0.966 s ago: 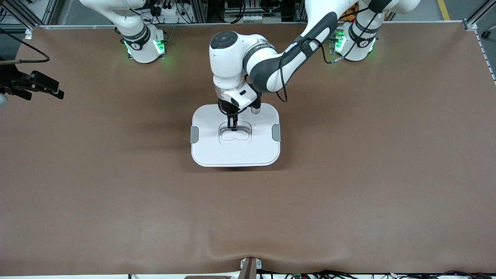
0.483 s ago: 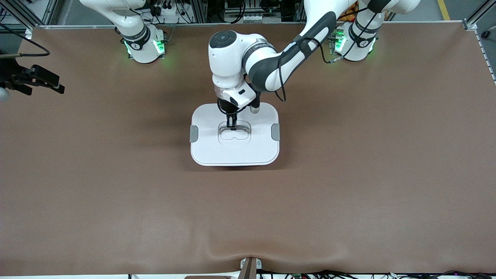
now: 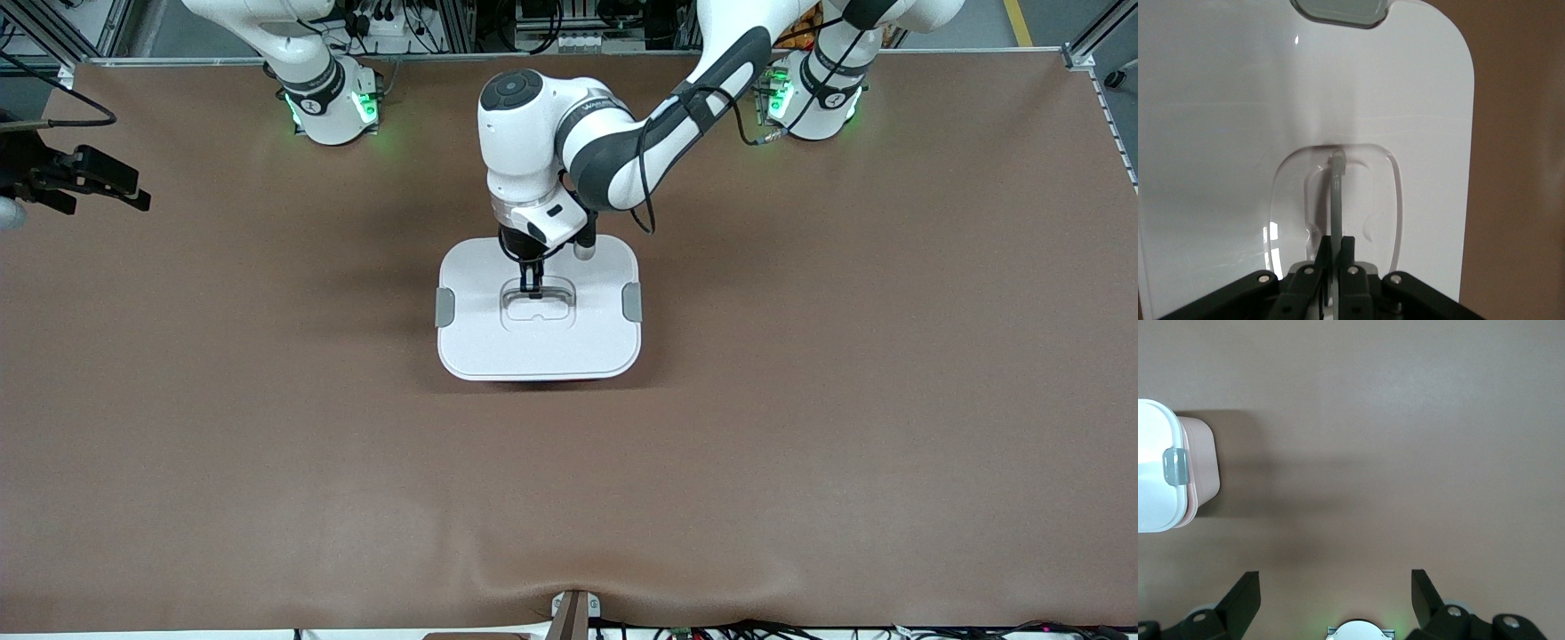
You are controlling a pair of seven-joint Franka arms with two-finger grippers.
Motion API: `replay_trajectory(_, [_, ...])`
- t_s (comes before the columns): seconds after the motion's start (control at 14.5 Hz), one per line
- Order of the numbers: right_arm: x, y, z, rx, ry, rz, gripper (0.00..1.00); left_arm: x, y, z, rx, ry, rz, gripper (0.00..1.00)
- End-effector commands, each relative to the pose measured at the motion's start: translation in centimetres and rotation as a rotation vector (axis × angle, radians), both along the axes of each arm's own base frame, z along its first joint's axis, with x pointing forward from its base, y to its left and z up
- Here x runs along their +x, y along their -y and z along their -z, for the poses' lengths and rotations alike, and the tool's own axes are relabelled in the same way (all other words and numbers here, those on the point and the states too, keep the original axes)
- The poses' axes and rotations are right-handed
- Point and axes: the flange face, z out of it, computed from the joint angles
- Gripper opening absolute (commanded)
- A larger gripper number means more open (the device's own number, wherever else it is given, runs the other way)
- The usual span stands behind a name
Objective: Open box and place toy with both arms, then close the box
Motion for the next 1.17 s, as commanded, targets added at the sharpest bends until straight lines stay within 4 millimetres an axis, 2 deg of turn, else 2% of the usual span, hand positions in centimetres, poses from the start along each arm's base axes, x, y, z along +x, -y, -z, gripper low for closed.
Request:
replay_trajectory(0.0, [-0.9,-1.7,-0.9,-0.008,0.015,-0.035,1.0,-0.3,0.6,0.1,-0.026,0.023,-0.11,0.0])
replay_trajectory(0.07, [-0.9,-2.5,-0.9,-0.013,0.015,-0.044,1.0,-0.2,0.6,0.1,-0.026,0.023,-0.111,0.0])
replay_trajectory(0.21, [-1.1,-2.5,-1.0,-0.012,0.01,-0.046,1.0,-0.2,0.6,0.1,-0.028,0.023,-0.119,0.0])
replay_trajectory(0.62, [-2.2,-1.8,-0.9,-0.01,-0.05,-0.041,1.0,-0.6,0.8,0.9,-0.022,0.018,-0.127,0.0])
replay_trajectory(1.1, [-2.3,-1.2,-0.7,-0.012,-0.061,-0.035,1.0,-0.7,0.8,0.9,-0.023,0.017,-0.128,0.0])
